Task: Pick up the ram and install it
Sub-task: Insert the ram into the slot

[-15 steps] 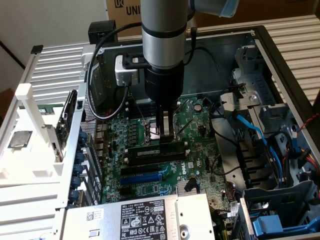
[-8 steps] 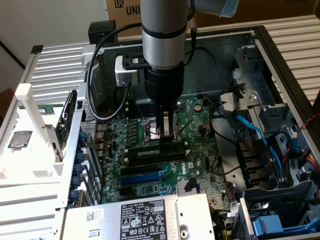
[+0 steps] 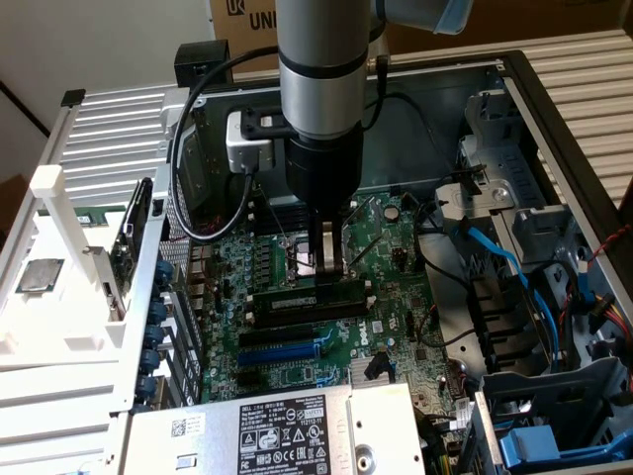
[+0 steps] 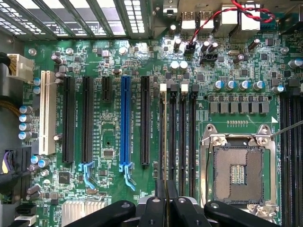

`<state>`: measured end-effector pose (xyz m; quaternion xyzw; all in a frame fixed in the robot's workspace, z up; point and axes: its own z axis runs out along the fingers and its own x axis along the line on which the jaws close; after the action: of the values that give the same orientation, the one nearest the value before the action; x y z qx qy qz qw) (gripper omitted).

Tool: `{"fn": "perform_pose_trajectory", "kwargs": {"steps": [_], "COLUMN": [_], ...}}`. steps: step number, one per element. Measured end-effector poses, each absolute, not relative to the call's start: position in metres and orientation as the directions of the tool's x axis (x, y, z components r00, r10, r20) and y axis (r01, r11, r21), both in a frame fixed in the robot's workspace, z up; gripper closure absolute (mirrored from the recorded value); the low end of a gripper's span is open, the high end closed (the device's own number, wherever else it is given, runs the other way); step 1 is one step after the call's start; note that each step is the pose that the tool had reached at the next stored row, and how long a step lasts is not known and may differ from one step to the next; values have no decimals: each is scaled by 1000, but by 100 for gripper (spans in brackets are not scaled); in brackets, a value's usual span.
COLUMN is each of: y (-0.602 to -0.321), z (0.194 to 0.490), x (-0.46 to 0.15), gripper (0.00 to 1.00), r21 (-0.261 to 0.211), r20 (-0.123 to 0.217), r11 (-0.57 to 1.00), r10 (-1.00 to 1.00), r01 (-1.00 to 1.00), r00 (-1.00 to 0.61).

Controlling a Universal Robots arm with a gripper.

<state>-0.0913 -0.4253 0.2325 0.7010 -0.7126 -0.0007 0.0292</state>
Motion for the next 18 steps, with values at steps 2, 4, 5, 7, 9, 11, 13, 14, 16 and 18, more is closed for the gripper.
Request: {"fn": "perform_pose_trajectory", "kwargs": {"steps": [2,4,5,7,9,11,13,14,16,18], "y": [-426,-427,-428,-428,-429,-430,-431,-431,-432,-432], "z": [233,234,234,236,236,236,236,237,238,239], "x": [-91,-91,-91,-91,-91,-91,-91,-91,-91,-91], "gripper": [88,88,88,88,88,88,88,88,88,88], "r21": [41,41,41,41,40,39,39,39,37,33], "r20": [39,36,34,29,21,12,8,8,8,8], "r11": [17,17,17,17,16,16,16,16,16,16], "r10": [-999,-999,-999,-999,-1000,-1000,-1000,-1000,-1000,-1000], "r01": [-999,-999,-999,-999,-999,-999,-999,-999,-999,-999], "r00": [-16,-16,-16,-16,-16,-16,-16,-16,-16,-16]}}
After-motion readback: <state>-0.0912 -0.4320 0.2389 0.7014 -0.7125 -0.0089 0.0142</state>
